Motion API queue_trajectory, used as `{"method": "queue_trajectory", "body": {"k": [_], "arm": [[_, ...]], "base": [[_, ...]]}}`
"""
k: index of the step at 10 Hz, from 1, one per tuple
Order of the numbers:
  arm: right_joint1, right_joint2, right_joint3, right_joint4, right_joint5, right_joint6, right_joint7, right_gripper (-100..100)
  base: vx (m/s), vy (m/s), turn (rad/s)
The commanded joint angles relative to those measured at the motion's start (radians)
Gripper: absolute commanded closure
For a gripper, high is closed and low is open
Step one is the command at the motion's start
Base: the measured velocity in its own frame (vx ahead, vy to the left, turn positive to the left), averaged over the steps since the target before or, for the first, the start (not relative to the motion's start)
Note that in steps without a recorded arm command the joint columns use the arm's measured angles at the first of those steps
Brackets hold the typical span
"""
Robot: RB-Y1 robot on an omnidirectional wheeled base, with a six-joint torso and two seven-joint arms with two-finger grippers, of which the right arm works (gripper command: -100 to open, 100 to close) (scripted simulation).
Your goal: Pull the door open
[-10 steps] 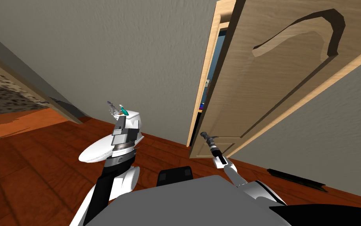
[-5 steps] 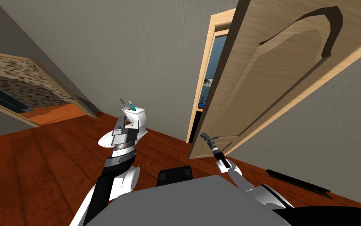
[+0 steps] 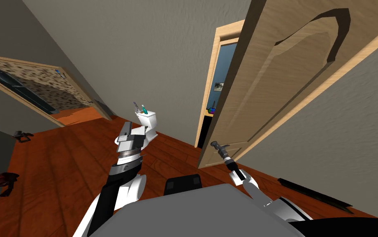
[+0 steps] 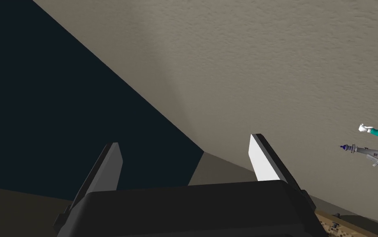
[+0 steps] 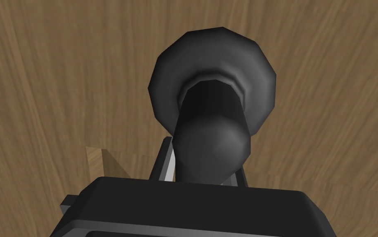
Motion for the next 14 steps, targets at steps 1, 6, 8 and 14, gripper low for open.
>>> {"method": "queue_trajectory", "body": {"k": [1, 6, 8, 14], "arm": [[0.005, -0.009, 0.009, 0.015, 0.002, -0.029, -0.01, 100], [0.053, -0.057, 0.041, 0.026, 0.0, -0.12, -0.047, 100], [0.071, -0.074, 0.052, 0.03, 0.0, -0.152, -0.061, 100], [0.085, -0.091, 0.074, 0.067, -0.006, -0.216, -0.076, 100]], "base": [[-0.161, -0.072, 0.102], [-0.159, -0.069, 0.138], [-0.206, -0.076, 0.153], [-0.175, -0.084, 0.151]]}}
